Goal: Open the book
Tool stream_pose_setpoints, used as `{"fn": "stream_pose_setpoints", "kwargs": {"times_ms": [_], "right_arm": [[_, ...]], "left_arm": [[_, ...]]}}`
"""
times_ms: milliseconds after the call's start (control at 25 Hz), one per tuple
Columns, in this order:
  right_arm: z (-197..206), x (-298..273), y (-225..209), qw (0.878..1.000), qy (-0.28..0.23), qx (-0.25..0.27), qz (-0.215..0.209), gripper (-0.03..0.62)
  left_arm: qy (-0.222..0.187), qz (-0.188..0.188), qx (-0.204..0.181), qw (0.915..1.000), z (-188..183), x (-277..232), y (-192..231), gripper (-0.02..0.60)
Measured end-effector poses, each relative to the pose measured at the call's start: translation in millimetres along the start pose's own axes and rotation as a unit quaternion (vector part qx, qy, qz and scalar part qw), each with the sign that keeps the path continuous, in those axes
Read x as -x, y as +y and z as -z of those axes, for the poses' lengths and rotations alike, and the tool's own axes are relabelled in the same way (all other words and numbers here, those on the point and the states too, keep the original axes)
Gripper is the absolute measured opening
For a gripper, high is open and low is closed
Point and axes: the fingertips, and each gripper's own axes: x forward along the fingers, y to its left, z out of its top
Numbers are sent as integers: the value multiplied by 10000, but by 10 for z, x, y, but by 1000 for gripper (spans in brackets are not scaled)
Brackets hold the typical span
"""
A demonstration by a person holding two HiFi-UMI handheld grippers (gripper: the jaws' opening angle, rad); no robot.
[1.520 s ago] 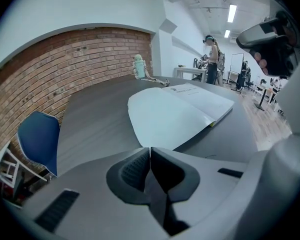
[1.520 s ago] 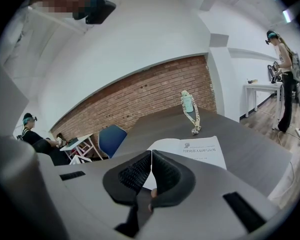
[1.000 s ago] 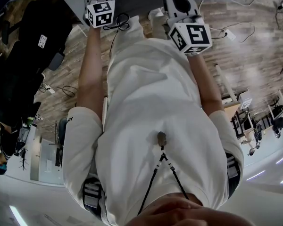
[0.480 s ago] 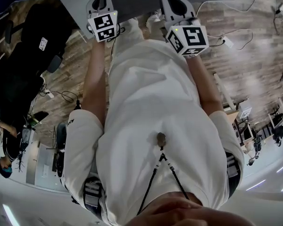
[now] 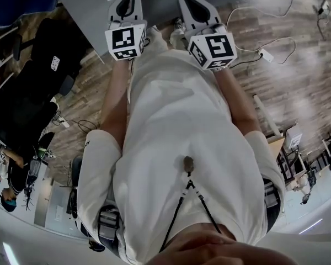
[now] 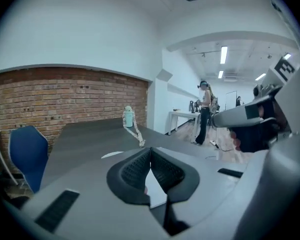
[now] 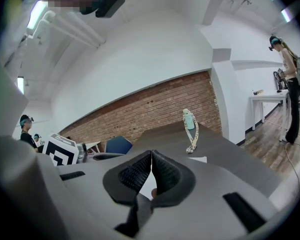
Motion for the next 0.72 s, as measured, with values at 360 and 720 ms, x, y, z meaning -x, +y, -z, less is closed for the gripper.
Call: {"fn": "stream_pose_setpoints", "kwargs": {"times_ms": [360,720], "right_arm": [[-593,307,-66,9977,-633,257,20,37],[-1084,586,-114,9938,-1009,460,64,37]], "left_arm": [[-648,759,52,9950,-741,259,-711,23],[-1155,994,242,9880,-1255,485,-1057,23]]}}
